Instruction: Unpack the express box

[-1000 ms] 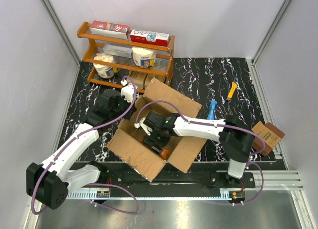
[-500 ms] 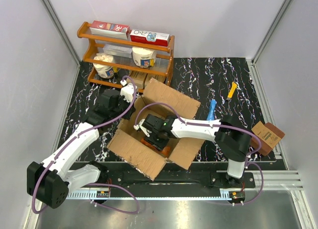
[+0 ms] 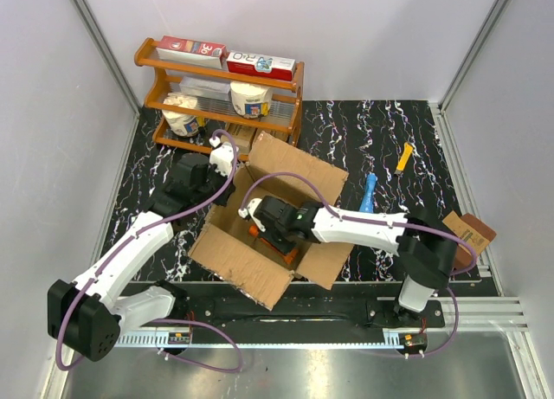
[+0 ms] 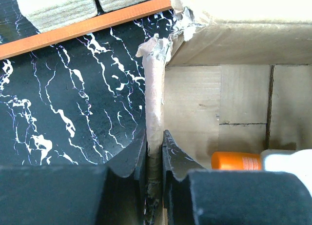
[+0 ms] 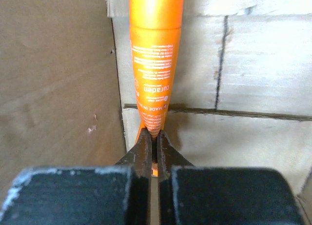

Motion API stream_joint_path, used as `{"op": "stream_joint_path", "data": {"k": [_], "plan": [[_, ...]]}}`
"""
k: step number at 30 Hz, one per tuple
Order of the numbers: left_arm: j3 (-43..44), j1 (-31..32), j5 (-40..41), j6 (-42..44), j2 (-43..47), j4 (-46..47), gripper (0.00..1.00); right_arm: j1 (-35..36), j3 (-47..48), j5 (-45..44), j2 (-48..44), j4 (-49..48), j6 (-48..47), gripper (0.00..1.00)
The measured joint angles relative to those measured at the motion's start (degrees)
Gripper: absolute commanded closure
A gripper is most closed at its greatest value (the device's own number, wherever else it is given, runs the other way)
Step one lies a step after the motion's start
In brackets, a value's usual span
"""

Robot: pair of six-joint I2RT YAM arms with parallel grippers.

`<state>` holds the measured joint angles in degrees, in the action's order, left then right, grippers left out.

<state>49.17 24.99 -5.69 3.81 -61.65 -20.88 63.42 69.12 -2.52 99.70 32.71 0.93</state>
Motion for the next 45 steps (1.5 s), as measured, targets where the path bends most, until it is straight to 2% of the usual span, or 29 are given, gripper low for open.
{"op": "stream_joint_path", "data": {"k": [13, 20, 30, 34, 38, 42, 45], "plan": [[0.0, 0.0, 0.2, 0.0, 0.0, 0.0, 1.0, -0.1, -0.4, -8.1, -13.6, -5.0, 2.9, 1.0], [0.3, 0.0, 1.0, -0.7, -0.3, -0.3, 1.0, -0.1, 0.5, -12.1, -16.7, -5.5, 3.9, 1.0], [2.5, -2.6, 3.1, -3.5, -3.1, -3.2, 1.0, -0.2, 8.6, -21.7, -24.6, -4.4, 4.3, 0.95], [5.3, -3.2, 5.2, -5.1, -3.8, -7.0, 0.97, -0.3, 13.5, -29.2, -28.2, -5.6, 5.0, 0.93], [8.3, -4.7, 8.1, -7.0, -4.3, -11.6, 0.96, -3.3, 14.0, -36.0, -30.8, -6.7, 7.8, 0.94], [9.8, -7.7, 9.0, -9.0, -5.4, -15.5, 0.95, -10.1, 11.0, -39.4, -32.3, -5.8, 14.0, 0.94], [9.7, -10.0, 8.7, -9.9, -6.5, -18.3, 0.91, -14.6, 7.5, -41.0, -32.9, -3.9, 18.3, 0.92]]}}
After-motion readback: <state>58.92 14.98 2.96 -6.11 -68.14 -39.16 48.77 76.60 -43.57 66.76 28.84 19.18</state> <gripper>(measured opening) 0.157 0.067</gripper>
